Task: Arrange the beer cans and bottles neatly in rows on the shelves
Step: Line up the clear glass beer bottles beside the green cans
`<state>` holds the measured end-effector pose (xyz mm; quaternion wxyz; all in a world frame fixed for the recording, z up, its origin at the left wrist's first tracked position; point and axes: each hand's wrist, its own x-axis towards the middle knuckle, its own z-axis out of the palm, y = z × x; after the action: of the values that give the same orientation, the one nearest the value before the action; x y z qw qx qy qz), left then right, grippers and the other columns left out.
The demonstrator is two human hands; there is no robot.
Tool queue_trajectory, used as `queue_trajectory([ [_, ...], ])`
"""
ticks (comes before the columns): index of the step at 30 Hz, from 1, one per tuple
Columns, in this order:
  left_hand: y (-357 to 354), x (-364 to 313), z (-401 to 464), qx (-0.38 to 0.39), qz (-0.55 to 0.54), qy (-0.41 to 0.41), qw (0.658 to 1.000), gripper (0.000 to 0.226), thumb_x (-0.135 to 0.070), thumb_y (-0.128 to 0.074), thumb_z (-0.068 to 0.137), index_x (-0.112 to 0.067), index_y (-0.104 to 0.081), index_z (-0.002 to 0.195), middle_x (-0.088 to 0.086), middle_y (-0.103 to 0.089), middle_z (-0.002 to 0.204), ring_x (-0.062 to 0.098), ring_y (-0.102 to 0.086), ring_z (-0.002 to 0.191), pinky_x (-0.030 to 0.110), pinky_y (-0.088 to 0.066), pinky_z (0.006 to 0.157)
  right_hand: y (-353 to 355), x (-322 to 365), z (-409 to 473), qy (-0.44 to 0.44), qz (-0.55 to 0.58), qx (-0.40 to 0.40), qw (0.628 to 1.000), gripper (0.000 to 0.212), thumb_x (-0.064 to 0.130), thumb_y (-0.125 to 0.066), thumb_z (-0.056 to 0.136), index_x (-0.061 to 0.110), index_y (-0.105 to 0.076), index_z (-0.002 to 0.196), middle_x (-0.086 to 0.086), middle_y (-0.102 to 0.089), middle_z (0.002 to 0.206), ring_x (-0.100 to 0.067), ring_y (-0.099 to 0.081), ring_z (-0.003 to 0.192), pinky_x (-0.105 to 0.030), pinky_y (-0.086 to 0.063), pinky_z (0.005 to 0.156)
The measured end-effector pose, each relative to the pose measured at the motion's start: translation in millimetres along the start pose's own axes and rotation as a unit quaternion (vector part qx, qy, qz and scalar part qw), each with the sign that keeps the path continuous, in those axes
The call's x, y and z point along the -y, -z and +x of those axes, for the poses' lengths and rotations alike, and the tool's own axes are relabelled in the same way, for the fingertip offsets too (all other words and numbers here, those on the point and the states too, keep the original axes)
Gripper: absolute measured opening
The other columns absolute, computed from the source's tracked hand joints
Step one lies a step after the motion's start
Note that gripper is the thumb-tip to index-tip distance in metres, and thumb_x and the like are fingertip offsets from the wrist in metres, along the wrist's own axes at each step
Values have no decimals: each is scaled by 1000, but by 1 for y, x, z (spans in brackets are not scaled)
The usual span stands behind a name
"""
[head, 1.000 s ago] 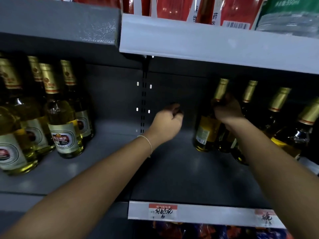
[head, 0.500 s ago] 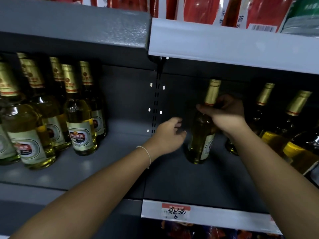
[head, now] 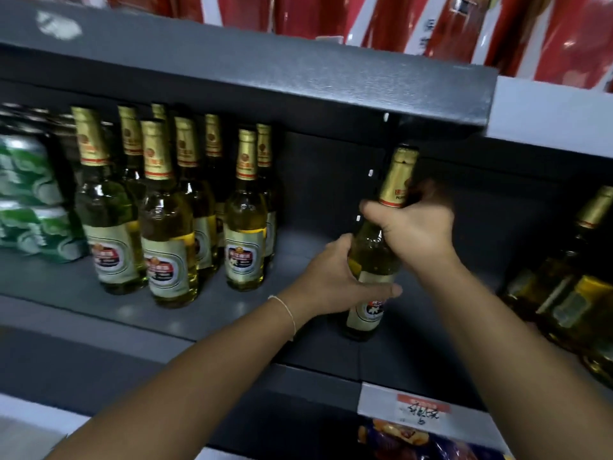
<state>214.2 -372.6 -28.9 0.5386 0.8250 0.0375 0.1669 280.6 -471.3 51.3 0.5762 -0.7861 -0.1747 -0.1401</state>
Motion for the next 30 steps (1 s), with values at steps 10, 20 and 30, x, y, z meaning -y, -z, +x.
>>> queue_trajectory([
  [10,76,27,-47,-150,38,4,988,71,-50,-90,49,-28,-54,107,-14,-68,96,0,-64,88,29,-57,78,-83,51,-55,44,-30,-5,999,43,39,-89,64,24,-49,70,9,-58,69,-7,-59,65,-30,-50,60],
  [20,137,53,-68,-122,-39,-53,990,55,-30,-92,54,-29,-65,102,-14,-72,94,3,-68,88,35,-58,83,-114,67,-83,49,41,78,995,34,44,-82,77,17,-63,84,0,-69,79,-17,-69,78,-41,-60,74],
  [30,161,72,-70,-103,-84,-35,991,56,-25,-92,56,-25,-65,104,-7,-73,96,11,-70,90,40,-58,84,-136,65,-100,107,107,141,978,31,13,-78,84,17,-66,112,-2,-74,98,-12,-71,90,-26,-59,79],
])
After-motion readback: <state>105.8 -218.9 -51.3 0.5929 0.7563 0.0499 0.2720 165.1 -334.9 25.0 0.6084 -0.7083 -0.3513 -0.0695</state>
